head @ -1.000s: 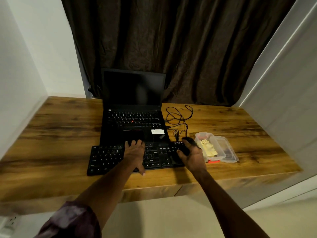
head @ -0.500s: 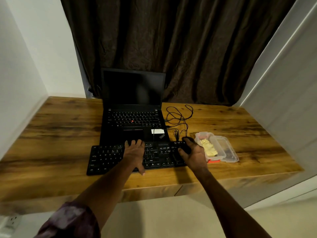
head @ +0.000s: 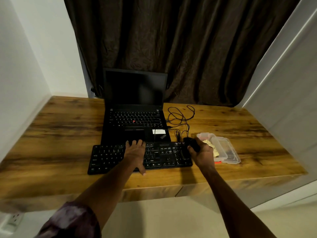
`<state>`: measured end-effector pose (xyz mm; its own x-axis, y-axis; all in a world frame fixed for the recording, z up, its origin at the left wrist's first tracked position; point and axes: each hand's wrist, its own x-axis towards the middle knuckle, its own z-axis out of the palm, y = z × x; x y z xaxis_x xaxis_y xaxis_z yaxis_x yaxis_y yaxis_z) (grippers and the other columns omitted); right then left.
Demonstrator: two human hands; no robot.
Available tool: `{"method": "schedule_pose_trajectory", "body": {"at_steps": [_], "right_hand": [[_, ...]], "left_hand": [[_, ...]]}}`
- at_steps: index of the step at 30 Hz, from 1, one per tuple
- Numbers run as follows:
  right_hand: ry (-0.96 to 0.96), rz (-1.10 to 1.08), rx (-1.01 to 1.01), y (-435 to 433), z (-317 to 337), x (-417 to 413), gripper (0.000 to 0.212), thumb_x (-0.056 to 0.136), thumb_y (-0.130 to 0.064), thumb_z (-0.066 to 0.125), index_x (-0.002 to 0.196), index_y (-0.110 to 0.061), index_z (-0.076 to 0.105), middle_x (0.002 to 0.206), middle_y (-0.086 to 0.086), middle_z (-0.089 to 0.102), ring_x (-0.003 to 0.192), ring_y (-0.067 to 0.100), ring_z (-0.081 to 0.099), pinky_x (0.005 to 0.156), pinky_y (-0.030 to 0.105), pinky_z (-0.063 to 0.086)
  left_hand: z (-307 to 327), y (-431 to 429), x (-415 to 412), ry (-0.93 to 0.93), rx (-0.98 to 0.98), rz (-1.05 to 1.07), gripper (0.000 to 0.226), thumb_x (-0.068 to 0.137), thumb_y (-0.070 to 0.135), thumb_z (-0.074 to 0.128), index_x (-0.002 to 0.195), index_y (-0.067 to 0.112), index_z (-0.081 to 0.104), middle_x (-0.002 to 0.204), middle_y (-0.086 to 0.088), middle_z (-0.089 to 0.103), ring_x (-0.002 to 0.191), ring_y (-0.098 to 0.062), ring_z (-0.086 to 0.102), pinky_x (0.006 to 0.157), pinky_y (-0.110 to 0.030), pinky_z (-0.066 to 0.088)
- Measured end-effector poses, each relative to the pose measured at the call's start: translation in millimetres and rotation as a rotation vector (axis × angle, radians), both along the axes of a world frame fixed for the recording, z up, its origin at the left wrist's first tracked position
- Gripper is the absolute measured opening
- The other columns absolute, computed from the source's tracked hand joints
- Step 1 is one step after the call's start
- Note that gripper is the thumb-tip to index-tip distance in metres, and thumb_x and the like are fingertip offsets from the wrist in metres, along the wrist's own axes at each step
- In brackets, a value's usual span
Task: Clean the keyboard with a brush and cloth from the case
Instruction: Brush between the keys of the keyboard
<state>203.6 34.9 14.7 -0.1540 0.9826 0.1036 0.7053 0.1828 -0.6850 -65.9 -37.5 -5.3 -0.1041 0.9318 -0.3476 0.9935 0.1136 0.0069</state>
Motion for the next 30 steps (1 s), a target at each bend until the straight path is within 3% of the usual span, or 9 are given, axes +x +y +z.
{"method": "schedule_pose_trajectory", "body": {"at_steps": [3, 6, 9, 14, 17, 21, 24, 26, 30], "right_hand": [[-0.016, 0.07, -0.034, 20.6, -31.3, -0.2, 0.061, 0.078, -0.067, 0.059, 0.13, -0.034, 0.056, 0.113, 0.003, 0.068, 0.103, 0.02, 0.066, 0.084, 0.037, 0.06], [-0.009, 0.101, -0.044, 16.0, -22.3, -9.6, 0.059, 0.079, -0.06, 0.065, 0.128, -0.027, 0.06, 0.114, 0.004, 0.069, 0.105, 0.021, 0.066, 0.088, 0.041, 0.058], [0.01, 0.05, -0.027, 1.6, 5.3, -8.2, 0.035, 0.087, -0.022, 0.073, 0.121, -0.015, 0.065, 0.108, 0.008, 0.073, 0.099, 0.021, 0.07, 0.082, 0.032, 0.06], [-0.046, -0.034, 0.047, 3.0, 8.5, 19.6, 0.021, 0.089, -0.012, 0.071, 0.108, -0.003, 0.067, 0.095, 0.009, 0.07, 0.088, 0.019, 0.064, 0.068, -0.004, 0.036], [-0.041, 0.03, 0.07, 4.9, 2.5, 12.2, 0.029, 0.09, -0.021, 0.069, 0.118, -0.013, 0.064, 0.102, 0.0, 0.069, 0.091, 0.018, 0.066, 0.068, 0.004, 0.046], [-0.069, 0.114, 0.004, 7.5, -17.7, -11.5, 0.056, 0.081, -0.06, 0.059, 0.133, -0.044, 0.048, 0.119, -0.001, 0.062, 0.107, 0.019, 0.061, 0.083, 0.04, 0.059], [-0.04, 0.152, -0.02, 20.1, -39.8, -14.6, 0.068, 0.075, -0.075, 0.054, 0.136, -0.048, 0.045, 0.124, -0.002, 0.058, 0.111, 0.019, 0.059, 0.086, 0.042, 0.058], [-0.017, 0.142, -0.028, 9.2, -19.3, -17.3, 0.061, 0.077, -0.066, 0.062, 0.132, -0.041, 0.053, 0.12, 0.0, 0.063, 0.108, 0.02, 0.062, 0.085, 0.042, 0.059], [0.003, 0.033, 0.04, 1.4, 5.2, 2.0, 0.033, 0.088, -0.019, 0.071, 0.121, -0.015, 0.064, 0.103, 0.007, 0.074, 0.095, 0.023, 0.071, 0.078, 0.038, 0.061]], "left_hand": [[-0.1, 0.7, 0.1, -0.003, -0.002, 0.0, 0.14, 0.056, 0.059, 0.088, 0.158, 0.009, 0.007, 0.161, -0.01, 0.016, 0.147, -0.032, 0.017, 0.121, -0.058, 0.01], [-0.1, 0.5, 0.6, 0.005, 0.0, 0.003, 0.14, 0.056, 0.059, 0.088, 0.158, 0.009, 0.007, 0.161, -0.01, 0.016, 0.147, -0.032, 0.018, 0.121, -0.058, 0.01], [0.7, 0.1, 0.6, 0.004, -0.003, 0.009, 0.14, 0.056, 0.059, 0.088, 0.158, 0.009, 0.007, 0.161, -0.01, 0.016, 0.147, -0.032, 0.017, 0.121, -0.058, 0.01], [0.9, -0.3, 0.8, 0.004, 0.003, 0.007, 0.14, 0.056, 0.058, 0.089, 0.158, 0.009, 0.007, 0.161, -0.01, 0.015, 0.147, -0.033, 0.017, 0.121, -0.058, 0.01], [1.0, 1.0, -0.5, -0.002, -0.009, 0.0, 0.141, 0.055, 0.058, 0.089, 0.158, 0.009, 0.007, 0.161, -0.01, 0.015, 0.147, -0.033, 0.017, 0.121, -0.059, 0.01], [0.4, 1.6, -0.4, 0.002, -0.006, -0.004, 0.141, 0.055, 0.059, 0.089, 0.158, 0.009, 0.007, 0.161, -0.01, 0.015, 0.147, -0.033, 0.017, 0.121, -0.059, 0.01], [0.8, 1.1, -0.3, 0.008, -0.012, -0.007, 0.141, 0.055, 0.059, 0.088, 0.158, 0.009, 0.007, 0.161, -0.01, 0.016, 0.147, -0.033, 0.018, 0.121, -0.059, 0.011], [0.7, 1.1, -0.4, 0.007, -0.011, -0.006, 0.14, 0.055, 0.06, 0.088, 0.158, 0.009, 0.007, 0.161, -0.01, 0.016, 0.147, -0.033, 0.018, 0.121, -0.059, 0.01], [-0.6, 0.2, -0.4, 0.0, 0.0, 0.003, 0.139, 0.056, 0.059, 0.088, 0.158, 0.01, 0.007, 0.161, -0.01, 0.015, 0.147, -0.033, 0.017, 0.121, -0.059, 0.01]]}}
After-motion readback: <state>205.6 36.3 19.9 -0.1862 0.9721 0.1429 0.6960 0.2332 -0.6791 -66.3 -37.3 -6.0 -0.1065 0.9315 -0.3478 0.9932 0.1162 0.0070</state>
